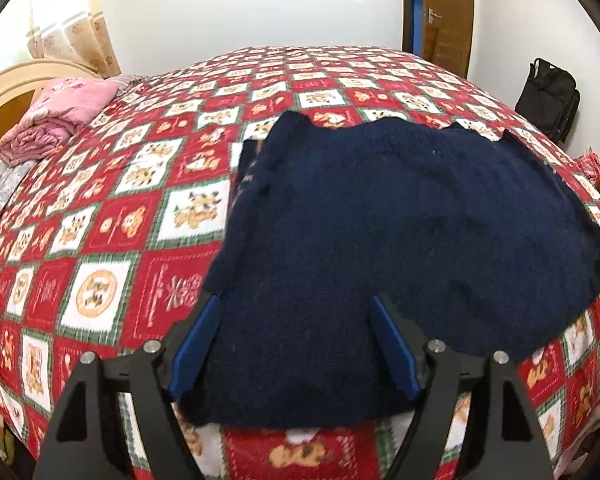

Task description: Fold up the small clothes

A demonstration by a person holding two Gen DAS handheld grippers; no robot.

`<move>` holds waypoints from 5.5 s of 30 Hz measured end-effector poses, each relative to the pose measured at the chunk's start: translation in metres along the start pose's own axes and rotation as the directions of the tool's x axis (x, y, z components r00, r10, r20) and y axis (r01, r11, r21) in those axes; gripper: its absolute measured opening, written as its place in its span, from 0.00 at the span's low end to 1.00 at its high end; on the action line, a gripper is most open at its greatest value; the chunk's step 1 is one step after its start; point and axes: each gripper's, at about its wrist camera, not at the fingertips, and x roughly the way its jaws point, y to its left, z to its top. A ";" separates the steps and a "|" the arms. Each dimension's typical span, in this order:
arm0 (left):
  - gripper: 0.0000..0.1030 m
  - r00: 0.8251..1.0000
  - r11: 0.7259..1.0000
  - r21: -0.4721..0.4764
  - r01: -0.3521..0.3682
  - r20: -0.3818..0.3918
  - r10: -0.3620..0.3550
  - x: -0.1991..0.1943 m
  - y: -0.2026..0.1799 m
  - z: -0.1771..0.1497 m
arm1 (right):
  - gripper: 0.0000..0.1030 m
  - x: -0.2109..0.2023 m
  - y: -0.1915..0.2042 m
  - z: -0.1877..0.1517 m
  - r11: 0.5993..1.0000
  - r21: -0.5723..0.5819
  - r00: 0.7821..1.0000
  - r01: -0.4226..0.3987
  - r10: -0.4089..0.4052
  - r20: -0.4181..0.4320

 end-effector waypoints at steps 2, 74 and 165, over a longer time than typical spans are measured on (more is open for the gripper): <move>0.77 1.000 1.000 -0.003 0.002 -0.006 -0.002 0.001 0.006 -0.006 | 0.33 0.010 -0.007 -0.004 0.999 0.037 1.000 -0.014 0.015 -0.023; 0.59 0.960 0.863 -0.439 0.250 -0.002 -0.279 0.028 0.049 -0.010 | 0.33 0.123 0.155 0.117 0.978 -0.124 0.984 -0.169 0.161 -0.070; 0.24 0.795 0.787 0.139 0.601 -0.002 -0.606 -0.021 -0.257 0.035 | 0.15 0.151 -0.086 0.153 0.882 0.179 0.846 -0.436 0.470 -0.251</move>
